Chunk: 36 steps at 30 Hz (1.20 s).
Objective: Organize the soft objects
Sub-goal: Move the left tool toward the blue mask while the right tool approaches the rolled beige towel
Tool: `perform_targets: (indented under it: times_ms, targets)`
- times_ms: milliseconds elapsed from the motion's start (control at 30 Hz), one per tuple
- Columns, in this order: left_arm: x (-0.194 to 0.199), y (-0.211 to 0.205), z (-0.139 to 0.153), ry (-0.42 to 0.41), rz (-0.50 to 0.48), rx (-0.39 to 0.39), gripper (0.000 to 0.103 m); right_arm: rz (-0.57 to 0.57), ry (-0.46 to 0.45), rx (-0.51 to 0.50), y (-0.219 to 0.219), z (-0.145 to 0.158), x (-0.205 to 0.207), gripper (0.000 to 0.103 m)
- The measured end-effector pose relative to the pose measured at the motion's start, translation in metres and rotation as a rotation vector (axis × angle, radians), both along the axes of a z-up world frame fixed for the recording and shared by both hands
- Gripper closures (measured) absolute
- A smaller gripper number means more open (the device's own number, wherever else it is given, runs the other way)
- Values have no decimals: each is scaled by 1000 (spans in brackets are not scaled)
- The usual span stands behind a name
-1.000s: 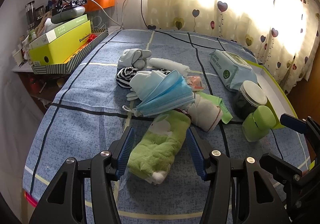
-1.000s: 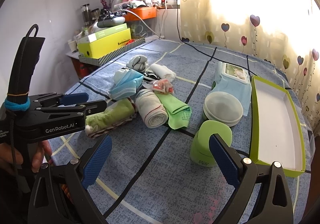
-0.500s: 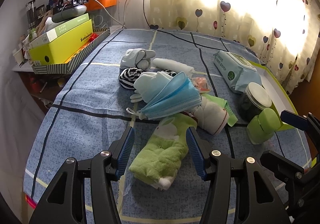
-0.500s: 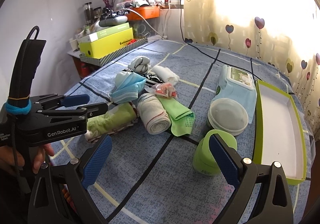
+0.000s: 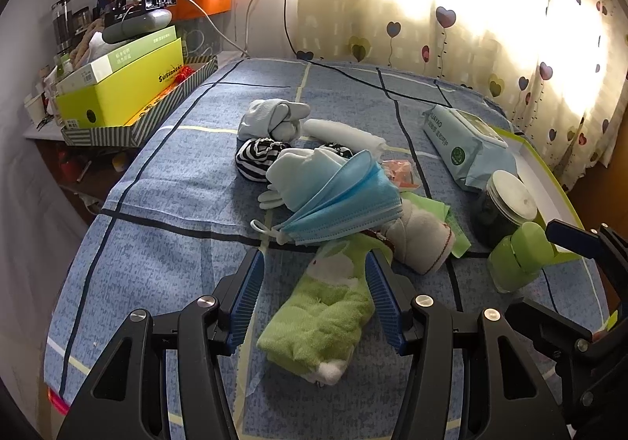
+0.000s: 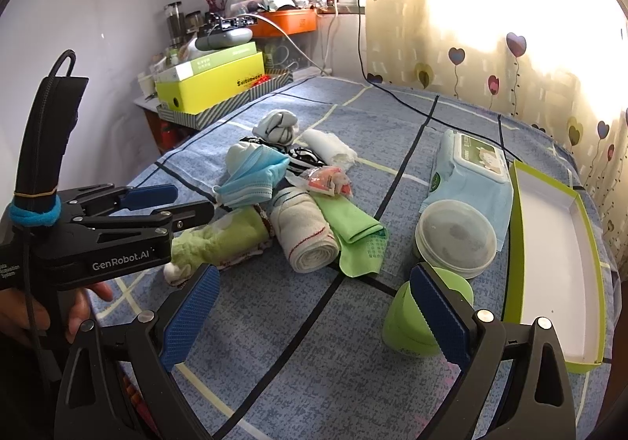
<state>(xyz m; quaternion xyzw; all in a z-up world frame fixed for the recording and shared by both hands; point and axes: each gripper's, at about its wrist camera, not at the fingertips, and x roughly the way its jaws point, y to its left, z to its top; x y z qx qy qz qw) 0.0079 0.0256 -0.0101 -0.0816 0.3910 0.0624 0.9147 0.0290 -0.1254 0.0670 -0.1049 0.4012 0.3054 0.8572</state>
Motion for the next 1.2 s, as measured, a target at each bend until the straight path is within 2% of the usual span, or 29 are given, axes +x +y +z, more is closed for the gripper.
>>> perform_targets:
  times_ms: [400, 600, 967, 1033, 1100, 1200]
  targets:
    - [2, 10, 2, -37, 2, -55, 48, 7, 9, -1, 6, -5, 8, 4]
    - [4, 11, 0, -26, 7, -51, 48, 10, 12, 4, 8, -6, 11, 4]
    - [6, 32, 3, -69, -28, -163, 48, 44, 12, -3, 24, -8, 23, 5]
    - [7, 37, 5, -83, -30, -176, 48, 48, 16, -6, 28, -9, 29, 9]
    - [11, 40, 5, -84, -44, -189, 48, 58, 27, -12, 33, -12, 34, 18]
    - [19, 38, 5, -82, -99, -187, 48, 72, 39, -30, 43, -17, 42, 22]
